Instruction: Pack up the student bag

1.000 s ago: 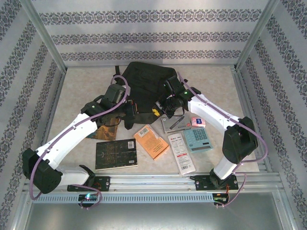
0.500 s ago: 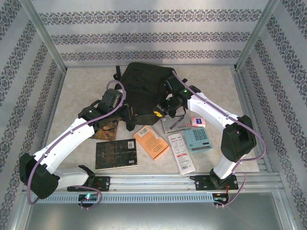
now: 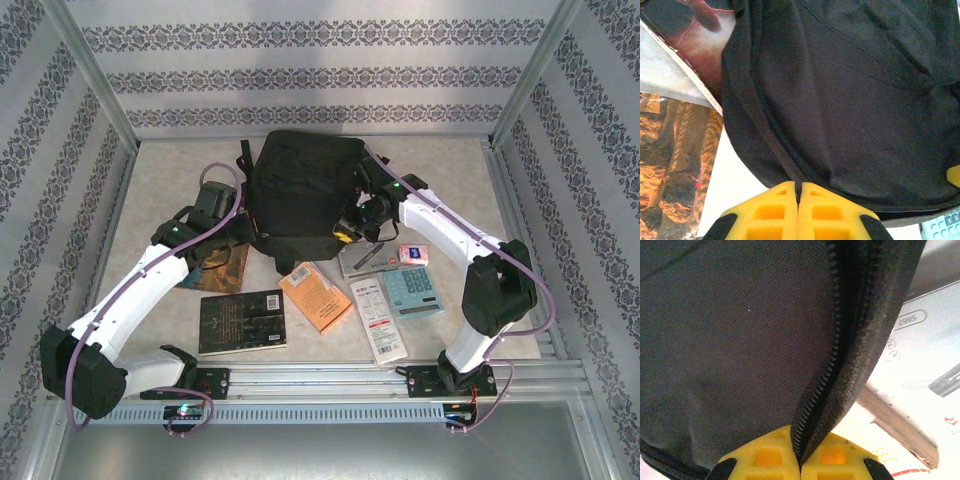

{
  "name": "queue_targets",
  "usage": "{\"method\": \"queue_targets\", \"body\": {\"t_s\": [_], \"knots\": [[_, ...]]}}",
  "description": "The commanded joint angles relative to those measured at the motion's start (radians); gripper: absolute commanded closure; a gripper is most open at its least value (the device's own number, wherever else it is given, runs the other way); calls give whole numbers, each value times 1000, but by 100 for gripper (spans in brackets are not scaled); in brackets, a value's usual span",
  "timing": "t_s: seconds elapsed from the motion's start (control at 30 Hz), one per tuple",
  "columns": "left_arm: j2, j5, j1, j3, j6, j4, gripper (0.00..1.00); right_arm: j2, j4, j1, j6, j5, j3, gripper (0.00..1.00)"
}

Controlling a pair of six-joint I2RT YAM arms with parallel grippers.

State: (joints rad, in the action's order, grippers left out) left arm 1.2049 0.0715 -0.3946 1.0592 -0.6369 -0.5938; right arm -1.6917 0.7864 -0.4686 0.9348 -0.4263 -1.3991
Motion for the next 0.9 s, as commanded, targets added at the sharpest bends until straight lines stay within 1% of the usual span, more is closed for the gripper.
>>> {"method": "queue_targets", "body": {"t_s": [0.0, 0.17, 0.23, 0.33, 0.5, 0.57, 0.67, 0.73, 0.8, 0.87], "knots": [[-34, -78, 33, 6, -7, -41, 100, 5, 86, 53, -64, 104, 7, 100], [-34, 30, 32, -1, -14, 3, 100, -27, 48, 60, -79, 82, -35, 100], [-40, 68, 18, 4, -12, 9, 100, -33, 28, 63, -80, 82, -53, 100], [-50, 100, -8, 26, -5, 1, 100, -45, -22, 66, -78, 58, -63, 100], [-73, 126, -62, 36, -21, -40, 100, -121, 19, 90, -132, 44, -157, 98], [-79, 141, -86, 18, -24, -39, 100, -141, 51, 91, -173, 84, -199, 94], [-69, 167, -127, -15, -43, -15, 100, -160, 78, 99, -187, 130, -234, 86], [-52, 158, -149, -19, -46, 1, 100, -173, 86, 108, -183, 126, -248, 77], [-33, 147, -153, -15, -48, 27, 100, -172, 103, 110, -174, 137, -263, 70], [-8, 103, -153, 19, -40, 44, 100, -149, 125, 107, -157, 167, -268, 61]]}}
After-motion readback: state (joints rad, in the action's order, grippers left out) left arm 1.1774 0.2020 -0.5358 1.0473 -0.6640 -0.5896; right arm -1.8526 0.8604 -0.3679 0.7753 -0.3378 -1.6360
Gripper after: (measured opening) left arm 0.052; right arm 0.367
